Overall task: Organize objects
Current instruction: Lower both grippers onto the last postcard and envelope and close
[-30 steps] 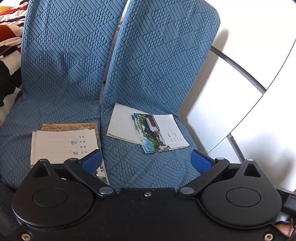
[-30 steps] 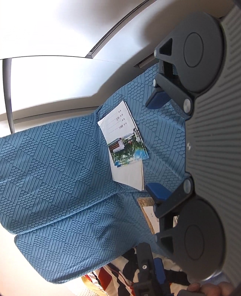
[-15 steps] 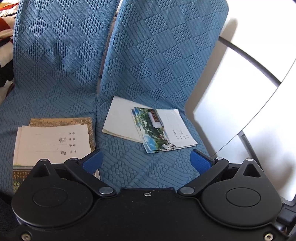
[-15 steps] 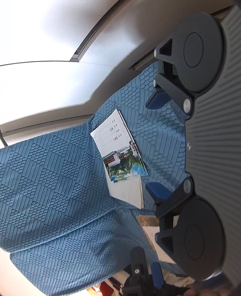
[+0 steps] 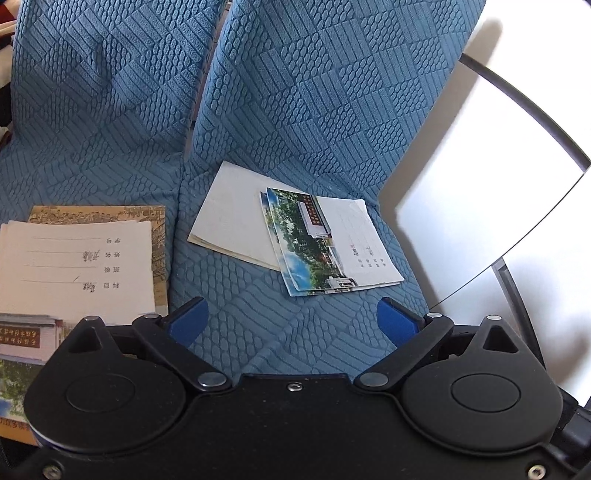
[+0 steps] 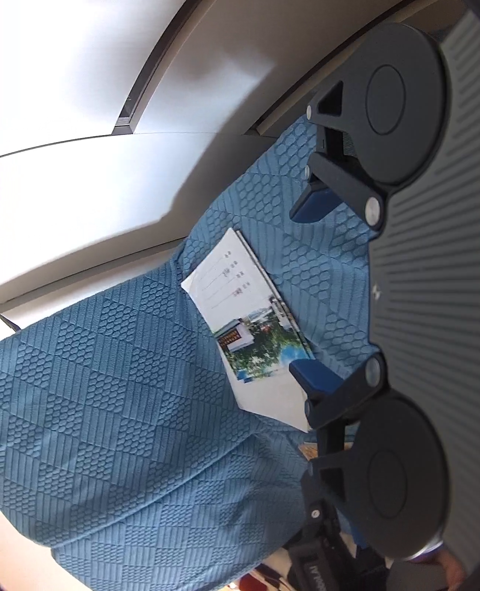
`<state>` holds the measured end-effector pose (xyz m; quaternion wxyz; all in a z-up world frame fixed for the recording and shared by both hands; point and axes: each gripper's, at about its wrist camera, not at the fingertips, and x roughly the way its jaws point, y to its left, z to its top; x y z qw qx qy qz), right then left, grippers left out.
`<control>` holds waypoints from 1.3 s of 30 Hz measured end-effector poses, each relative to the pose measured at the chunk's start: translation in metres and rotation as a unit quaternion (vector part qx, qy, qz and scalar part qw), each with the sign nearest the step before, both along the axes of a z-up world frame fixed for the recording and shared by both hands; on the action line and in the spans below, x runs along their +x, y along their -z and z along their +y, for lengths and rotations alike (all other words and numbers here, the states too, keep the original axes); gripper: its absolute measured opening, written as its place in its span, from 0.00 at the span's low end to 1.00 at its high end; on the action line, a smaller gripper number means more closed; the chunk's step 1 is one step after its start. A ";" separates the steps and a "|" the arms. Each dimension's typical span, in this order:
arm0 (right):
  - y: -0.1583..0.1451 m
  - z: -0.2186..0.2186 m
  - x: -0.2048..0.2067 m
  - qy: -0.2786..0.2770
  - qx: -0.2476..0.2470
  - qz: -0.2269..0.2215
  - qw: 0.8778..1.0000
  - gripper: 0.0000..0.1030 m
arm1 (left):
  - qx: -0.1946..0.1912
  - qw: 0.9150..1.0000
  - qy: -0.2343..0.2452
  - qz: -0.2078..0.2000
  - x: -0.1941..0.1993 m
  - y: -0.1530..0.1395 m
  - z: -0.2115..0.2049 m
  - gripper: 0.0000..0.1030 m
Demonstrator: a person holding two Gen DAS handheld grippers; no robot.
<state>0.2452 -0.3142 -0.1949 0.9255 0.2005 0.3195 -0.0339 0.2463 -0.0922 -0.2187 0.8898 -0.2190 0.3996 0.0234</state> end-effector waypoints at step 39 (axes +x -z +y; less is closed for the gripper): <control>0.115 -0.031 0.114 0.027 0.342 0.101 0.934 0.36 | -0.209 0.974 -0.035 0.079 0.116 0.121 0.024 0.08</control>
